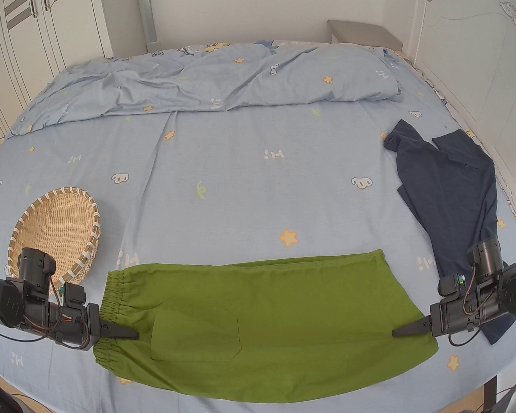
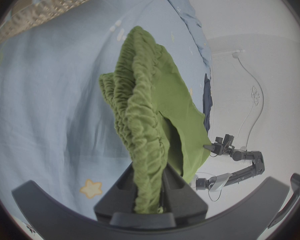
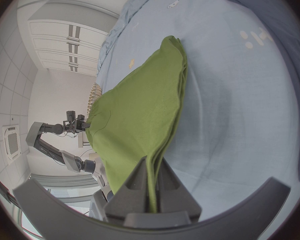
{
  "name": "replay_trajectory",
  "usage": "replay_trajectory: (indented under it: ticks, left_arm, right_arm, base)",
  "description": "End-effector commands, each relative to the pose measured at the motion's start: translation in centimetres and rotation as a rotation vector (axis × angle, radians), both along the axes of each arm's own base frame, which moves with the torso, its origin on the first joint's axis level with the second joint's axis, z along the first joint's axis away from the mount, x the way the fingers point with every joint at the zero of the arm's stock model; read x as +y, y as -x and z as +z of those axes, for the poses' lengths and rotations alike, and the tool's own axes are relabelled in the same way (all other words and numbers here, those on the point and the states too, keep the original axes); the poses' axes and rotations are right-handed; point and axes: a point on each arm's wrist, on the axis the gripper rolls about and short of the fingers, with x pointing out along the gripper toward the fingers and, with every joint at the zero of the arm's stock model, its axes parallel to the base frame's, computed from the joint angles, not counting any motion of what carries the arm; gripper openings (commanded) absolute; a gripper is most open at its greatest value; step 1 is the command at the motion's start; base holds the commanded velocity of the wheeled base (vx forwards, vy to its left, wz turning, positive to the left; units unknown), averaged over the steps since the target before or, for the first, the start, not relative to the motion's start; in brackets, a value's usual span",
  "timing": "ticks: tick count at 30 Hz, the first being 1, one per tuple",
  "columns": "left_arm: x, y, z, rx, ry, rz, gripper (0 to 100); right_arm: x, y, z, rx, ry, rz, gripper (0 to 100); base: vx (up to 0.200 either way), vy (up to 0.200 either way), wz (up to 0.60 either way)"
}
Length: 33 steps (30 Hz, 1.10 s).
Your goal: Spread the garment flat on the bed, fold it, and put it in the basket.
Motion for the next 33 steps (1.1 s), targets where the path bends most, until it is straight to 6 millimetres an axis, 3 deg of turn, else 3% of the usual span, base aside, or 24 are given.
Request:
replay_trajectory:
  ticks: [1,4,5,10,19,28,33]
  left_arm:
    - [-0.1,1.7,-0.6,0.012,-0.012,-0.026,0]
    - [-0.1,1.7,-0.8,0.013,-0.016,-0.027,0]
    - [-0.1,1.7,-0.7,0.01,-0.018,-0.028,0]
    - [0.0,1.7,-0.6,0.007,-0.036,-0.018,0]
    - [0.6,1.6,0.2,-0.019,-0.176,0.075,0]
    - [2.1,2.2,5.0,-0.079,-0.216,0.178,0]
    - [1.9,3.0,9.5,-0.072,-0.293,0.208,0]
  right_arm:
    - [0.0,1.9,-0.9,0.009,-0.001,0.006,0]
    - [-0.1,1.8,-1.1,0.005,-0.003,0.006,0]
    - [-0.1,1.6,-1.2,0.01,-0.007,0.003,100]
    - [-0.5,1.4,-1.1,0.006,-0.018,-0.011,100]
    - [-2.9,-0.2,0.0,-0.095,-0.023,-0.125,100]
    - [-3.0,-1.5,6.1,-0.264,-0.096,-0.21,100]
    - [-2.5,-2.5,9.7,-0.351,-0.143,-0.22,100]
  base:
    - [0.0,0.0,0.0]
    - [0.0,0.0,0.0]
    - [0.0,0.0,0.0]
    - [0.0,0.0,0.0]
    - [0.0,0.0,0.0]
    - [0.0,0.0,0.0]
    - [0.0,0.0,0.0]
